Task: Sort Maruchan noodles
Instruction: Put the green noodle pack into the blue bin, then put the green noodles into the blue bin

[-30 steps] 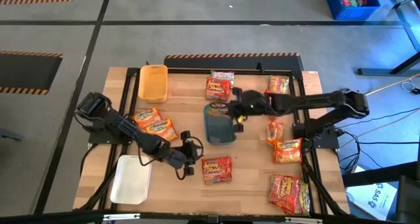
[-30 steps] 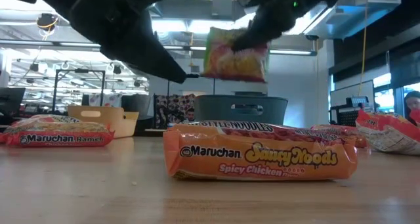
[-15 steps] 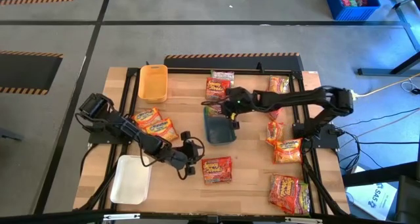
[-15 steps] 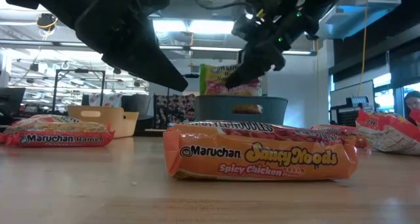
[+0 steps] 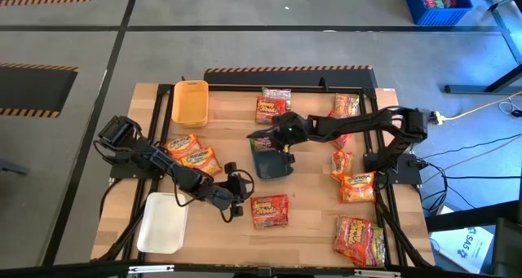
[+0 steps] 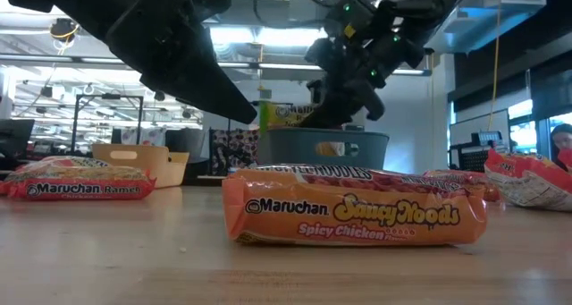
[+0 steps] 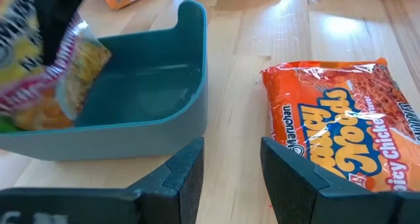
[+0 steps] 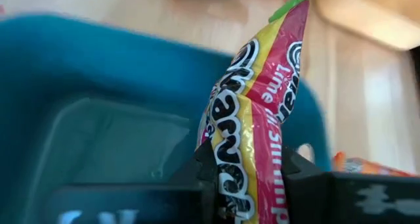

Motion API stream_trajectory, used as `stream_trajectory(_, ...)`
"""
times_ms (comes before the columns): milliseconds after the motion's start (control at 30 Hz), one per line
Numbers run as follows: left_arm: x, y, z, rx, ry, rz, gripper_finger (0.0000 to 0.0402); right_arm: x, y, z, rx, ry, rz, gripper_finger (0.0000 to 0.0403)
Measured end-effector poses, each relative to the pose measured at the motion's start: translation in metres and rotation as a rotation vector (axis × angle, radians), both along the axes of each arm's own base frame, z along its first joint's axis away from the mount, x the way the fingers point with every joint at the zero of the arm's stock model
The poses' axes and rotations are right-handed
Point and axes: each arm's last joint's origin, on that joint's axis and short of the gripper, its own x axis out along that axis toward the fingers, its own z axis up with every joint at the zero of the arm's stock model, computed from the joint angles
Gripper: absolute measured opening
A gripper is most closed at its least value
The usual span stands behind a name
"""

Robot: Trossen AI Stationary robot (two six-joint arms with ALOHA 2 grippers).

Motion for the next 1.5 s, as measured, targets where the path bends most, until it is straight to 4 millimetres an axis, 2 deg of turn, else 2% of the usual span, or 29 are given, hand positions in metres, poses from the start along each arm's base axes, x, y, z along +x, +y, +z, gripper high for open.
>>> stream_trajectory(167, 0.0, 0.0, 0.0, -0.002, -0.003, 0.0, 0.0143, 0.003, -0.002, -0.013, -0.021, 0.044, -0.033, 0.0046)
stream_trajectory(467, 0.0, 0.0, 0.0, -0.002, -0.004, 0.0, 0.0143, 0.003, -0.003, -0.014, -0.042, 0.043, -0.058, 0.0048)
stream_trajectory(567, 0.0, 0.0, 0.0, -0.002, -0.004, 0.0, 0.0143, 0.003, -0.003, -0.014, -0.049, 0.044, -0.067, 0.0067)
stream_trajectory(733, 0.0, 0.0, 0.0, -0.002, -0.004, -0.001, 0.0143, 0.004, -0.004, -0.013, -0.067, 0.037, -0.088, 0.0127)
stream_trajectory(867, 0.0, 0.0, 0.0, -0.002, -0.003, -0.001, 0.0143, 0.002, -0.005, -0.004, -0.073, 0.012, -0.142, 0.0165)
stream_trajectory(1000, 0.0, 0.0, 0.0, -0.003, -0.004, -0.001, 0.0143, -0.002, -0.004, 0.005, -0.067, 0.001, -0.161, 0.0184)
stream_trajectory(1267, 0.001, 0.0, 0.001, -0.007, -0.013, -0.002, 0.0143, -0.006, -0.003, 0.011, -0.09, 0.007, -0.197, 0.0188)
stream_trajectory(1500, 0.001, 0.001, 0.001, -0.008, -0.013, 0.001, 0.0143, -0.025, 0.019, 0.046, -0.066, -0.015, -0.178, 0.0189)
